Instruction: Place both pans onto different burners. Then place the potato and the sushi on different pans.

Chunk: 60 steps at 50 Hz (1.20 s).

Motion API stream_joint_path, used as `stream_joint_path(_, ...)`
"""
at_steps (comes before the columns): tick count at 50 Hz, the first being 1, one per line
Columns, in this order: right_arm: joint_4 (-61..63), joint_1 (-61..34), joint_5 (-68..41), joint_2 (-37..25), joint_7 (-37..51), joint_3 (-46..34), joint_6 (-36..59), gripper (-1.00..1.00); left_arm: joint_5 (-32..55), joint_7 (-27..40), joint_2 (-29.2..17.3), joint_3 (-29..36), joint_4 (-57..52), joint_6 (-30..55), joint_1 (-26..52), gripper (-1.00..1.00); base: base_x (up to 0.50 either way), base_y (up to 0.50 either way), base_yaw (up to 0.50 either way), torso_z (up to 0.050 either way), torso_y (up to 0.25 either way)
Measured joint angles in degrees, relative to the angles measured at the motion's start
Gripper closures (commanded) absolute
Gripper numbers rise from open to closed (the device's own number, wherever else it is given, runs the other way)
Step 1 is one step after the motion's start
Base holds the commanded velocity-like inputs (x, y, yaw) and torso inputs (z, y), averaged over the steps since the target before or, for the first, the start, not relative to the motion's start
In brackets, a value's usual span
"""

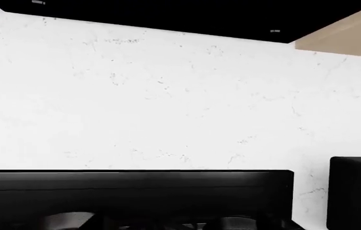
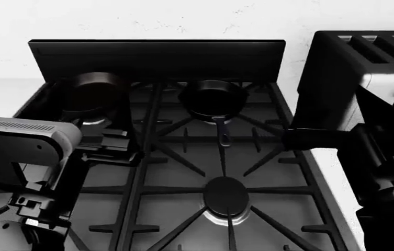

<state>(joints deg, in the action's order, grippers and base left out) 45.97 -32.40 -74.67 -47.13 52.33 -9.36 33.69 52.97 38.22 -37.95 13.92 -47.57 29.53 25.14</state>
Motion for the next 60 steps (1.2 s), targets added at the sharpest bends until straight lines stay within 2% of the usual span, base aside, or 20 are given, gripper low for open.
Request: stream_joint_path(60, -0.9, -2.0, -0.7, -0.3, 0.1, -0.7, 0.5, -1.00, -1.7, -1.5, 1.1, 1.2, 2.3, -2.3, -0.8, -1.00, 0.00, -0.24, 0.00, 0.000, 0.000)
